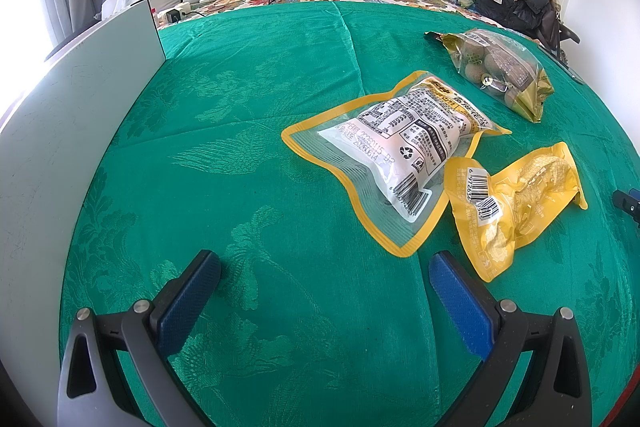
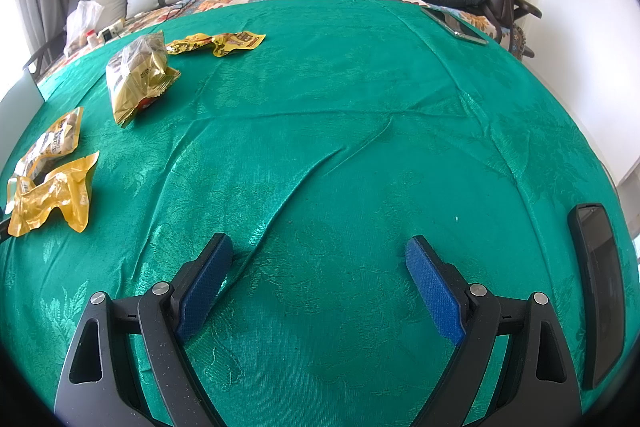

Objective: Organize snacks
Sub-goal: 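Lower the left tool toward the yellow-bordered fish-skin peanut pack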

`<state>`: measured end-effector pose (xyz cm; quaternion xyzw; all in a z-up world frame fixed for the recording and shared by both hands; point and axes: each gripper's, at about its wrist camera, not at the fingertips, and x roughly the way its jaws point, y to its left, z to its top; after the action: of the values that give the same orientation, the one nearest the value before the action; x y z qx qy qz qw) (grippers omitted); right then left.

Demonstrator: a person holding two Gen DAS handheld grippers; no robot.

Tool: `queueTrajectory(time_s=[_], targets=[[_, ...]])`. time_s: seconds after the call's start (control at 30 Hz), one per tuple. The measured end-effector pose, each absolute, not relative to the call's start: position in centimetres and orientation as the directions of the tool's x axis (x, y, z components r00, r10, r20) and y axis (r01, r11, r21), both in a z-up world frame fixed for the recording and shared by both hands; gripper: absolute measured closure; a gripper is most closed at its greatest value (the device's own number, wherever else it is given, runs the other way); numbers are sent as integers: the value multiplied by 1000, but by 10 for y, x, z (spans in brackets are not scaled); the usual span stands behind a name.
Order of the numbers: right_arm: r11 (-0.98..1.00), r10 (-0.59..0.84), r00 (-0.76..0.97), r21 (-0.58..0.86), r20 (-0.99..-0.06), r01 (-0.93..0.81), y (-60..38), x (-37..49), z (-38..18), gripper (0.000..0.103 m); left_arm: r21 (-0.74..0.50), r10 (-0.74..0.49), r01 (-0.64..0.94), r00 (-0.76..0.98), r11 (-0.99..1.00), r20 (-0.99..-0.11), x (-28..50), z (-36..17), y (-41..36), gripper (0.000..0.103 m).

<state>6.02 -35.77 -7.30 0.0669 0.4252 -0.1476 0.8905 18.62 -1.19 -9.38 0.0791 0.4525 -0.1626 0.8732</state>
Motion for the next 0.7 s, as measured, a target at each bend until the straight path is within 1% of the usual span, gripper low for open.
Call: queueTrajectory(time_s=[0.1, 0.23, 0.37, 0.43, 0.5, 0.7], targets=[[947, -206, 595, -7, -777, 320, -358, 60, -73, 13, -17, -251, 455, 460, 890, -852, 181, -91, -9, 0], [948, -206, 595, -6, -777, 320, -358, 60, -73, 13, -106, -332, 528, 353, 843, -875, 179, -76, -4, 1], [947, -206, 595, -6, -777, 320, -358, 60, -73, 13, -79, -355, 596, 362, 799, -862, 193, -43, -27, 1], [948, -206, 595, -6, -777, 320, -358, 60, -73, 13, -39, -339, 621, 374, 783, -863, 206, -33, -49, 1], [948, -206, 595, -6, -777, 320, -358, 60, -73, 13, -21, -310, 634, 349, 773, -885, 226, -34, -71, 1], [948, -205, 595, -6, -777, 320, -358, 60, -73, 13, 10, -185, 606, 258, 796, -948, 274, -76, -116, 1]])
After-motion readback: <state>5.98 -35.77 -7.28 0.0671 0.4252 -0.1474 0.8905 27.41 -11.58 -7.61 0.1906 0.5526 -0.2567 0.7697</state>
